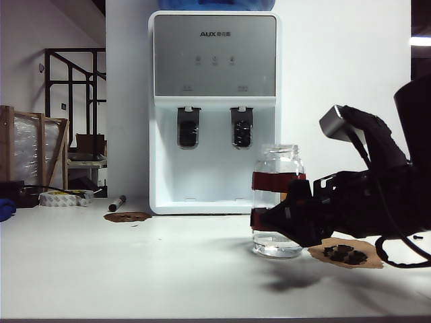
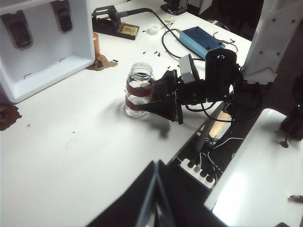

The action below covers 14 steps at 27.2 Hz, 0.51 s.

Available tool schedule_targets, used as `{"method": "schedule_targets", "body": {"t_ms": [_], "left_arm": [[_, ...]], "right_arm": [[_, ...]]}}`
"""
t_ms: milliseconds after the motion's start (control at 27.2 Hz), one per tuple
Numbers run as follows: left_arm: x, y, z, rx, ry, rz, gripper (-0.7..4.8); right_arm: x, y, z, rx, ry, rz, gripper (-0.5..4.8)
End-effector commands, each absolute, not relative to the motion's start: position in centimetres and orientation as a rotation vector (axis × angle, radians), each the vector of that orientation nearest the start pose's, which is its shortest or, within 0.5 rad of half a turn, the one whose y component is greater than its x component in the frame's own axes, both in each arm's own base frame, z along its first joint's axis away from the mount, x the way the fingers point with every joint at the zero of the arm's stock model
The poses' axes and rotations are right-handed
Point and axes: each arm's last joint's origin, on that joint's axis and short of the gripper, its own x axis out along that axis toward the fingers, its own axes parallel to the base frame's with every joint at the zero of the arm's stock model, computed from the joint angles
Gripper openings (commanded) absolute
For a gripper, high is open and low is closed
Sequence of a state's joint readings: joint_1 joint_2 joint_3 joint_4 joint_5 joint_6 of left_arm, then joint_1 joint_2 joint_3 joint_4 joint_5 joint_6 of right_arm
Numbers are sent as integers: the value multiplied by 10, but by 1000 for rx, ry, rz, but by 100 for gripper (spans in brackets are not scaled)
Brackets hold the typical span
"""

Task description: Pick up the water bottle with two loops of red belts, then reach the front water dispenser and gently press the gray-black baffle horizontally to get a little water.

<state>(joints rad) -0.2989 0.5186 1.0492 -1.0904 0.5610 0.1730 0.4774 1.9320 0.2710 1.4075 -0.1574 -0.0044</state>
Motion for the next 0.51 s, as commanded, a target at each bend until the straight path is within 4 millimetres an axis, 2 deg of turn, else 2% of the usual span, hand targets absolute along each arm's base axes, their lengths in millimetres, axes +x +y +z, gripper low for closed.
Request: {"method": "schedule_targets", "body": {"t_ms": [37, 74, 110, 221, 257, 331, 404, 515], "left_arm": [[43, -29, 362, 88, 488, -879, -1], [43, -29, 362, 89, 488, -874, -1], [43, -29, 362, 93, 488, -862, -1], [43, -29, 362, 99, 488, -853, -1], [43, -29, 362, 99, 488, -853, -1], [43, -29, 362, 99, 488, -853, -1], [43, -29, 362, 99, 488, -853, -1], [43, -29, 362, 99, 487, -853, -1]], "right_arm": [[210, 114, 71, -46, 303, 624, 218], [210, 114, 71, -46, 304, 623, 285], [210, 114, 71, -46, 304, 623, 301], [210, 114, 71, -46, 303, 625, 304], [210, 114, 71, -46, 304, 625, 322], [210, 114, 72, -43, 301, 643, 392], [209, 115, 72, -41, 300, 654, 417], [208, 114, 74, -40, 297, 657, 419]]}}
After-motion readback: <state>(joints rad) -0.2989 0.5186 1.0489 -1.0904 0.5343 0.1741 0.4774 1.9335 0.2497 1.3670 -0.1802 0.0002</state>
